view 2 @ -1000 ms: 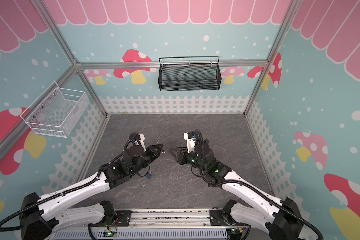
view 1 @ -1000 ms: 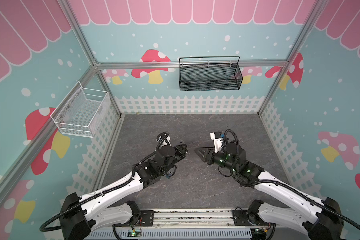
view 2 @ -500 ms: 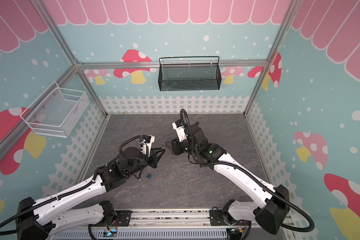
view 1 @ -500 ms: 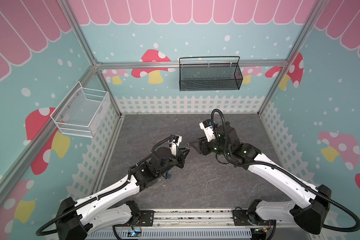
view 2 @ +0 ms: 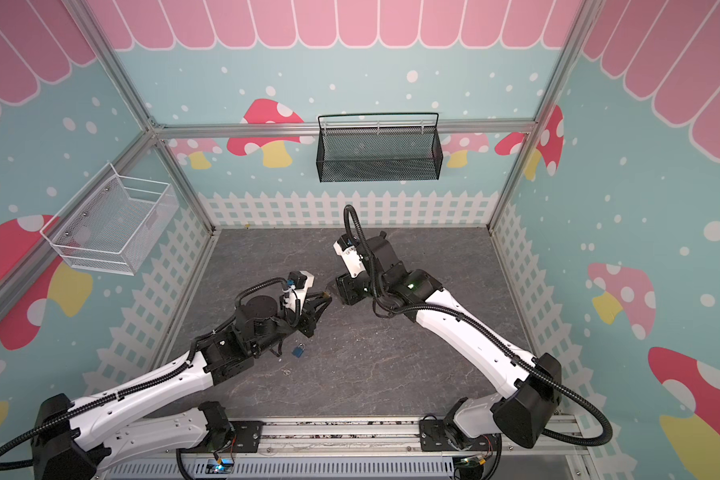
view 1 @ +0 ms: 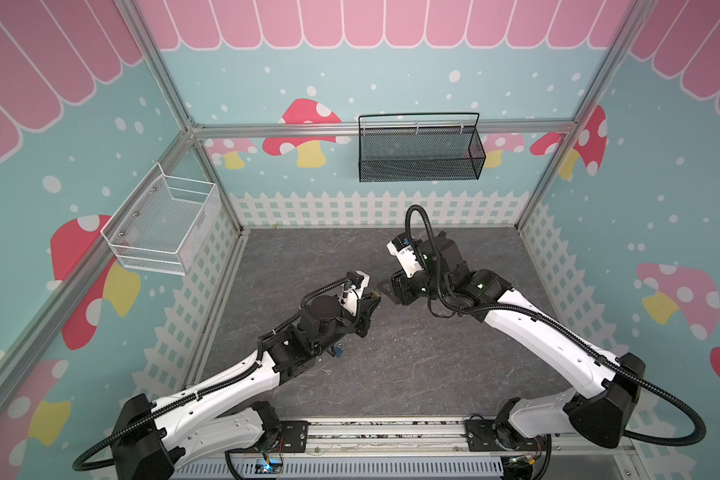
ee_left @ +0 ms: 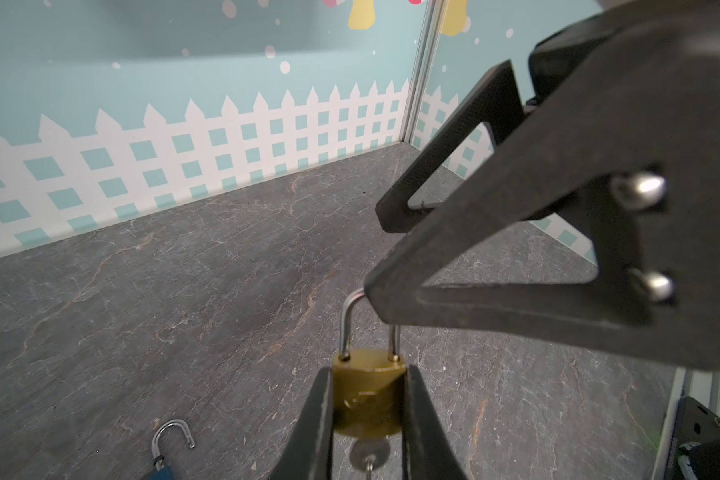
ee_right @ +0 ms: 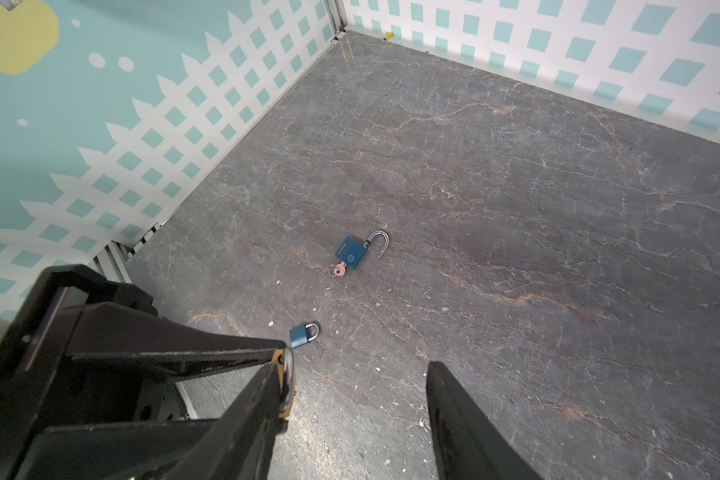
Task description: Unlock with the key
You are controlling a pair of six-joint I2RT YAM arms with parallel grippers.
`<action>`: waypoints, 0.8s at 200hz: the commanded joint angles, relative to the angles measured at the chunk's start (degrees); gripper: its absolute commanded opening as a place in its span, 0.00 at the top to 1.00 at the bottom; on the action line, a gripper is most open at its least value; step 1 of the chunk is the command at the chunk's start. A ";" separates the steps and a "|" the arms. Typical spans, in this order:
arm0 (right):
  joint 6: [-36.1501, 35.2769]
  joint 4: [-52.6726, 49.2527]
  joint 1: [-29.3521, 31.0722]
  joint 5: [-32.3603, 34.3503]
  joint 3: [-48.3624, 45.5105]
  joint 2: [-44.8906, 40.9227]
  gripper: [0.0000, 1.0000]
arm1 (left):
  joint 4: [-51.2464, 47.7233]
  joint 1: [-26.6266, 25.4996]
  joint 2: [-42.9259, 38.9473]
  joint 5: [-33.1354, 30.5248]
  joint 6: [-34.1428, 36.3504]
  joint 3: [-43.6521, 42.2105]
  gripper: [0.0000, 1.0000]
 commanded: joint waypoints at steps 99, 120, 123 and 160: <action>-6.27 -12.50 -0.02 6.04 12.24 7.67 0.40 | 3.45 -0.42 -0.31 -1.21 5.32 -0.90 1.00; -6.69 -13.34 -0.11 6.21 12.64 7.90 0.39 | 4.12 -0.42 -0.48 -1.66 5.36 -1.32 1.00; -6.70 -13.50 -0.19 6.07 12.65 7.92 0.39 | 4.17 -0.42 -0.51 -1.69 5.32 -1.36 1.00; -6.63 -13.73 -0.65 4.33 11.76 7.10 0.39 | 4.77 -0.42 -0.44 -2.50 4.85 -1.71 1.00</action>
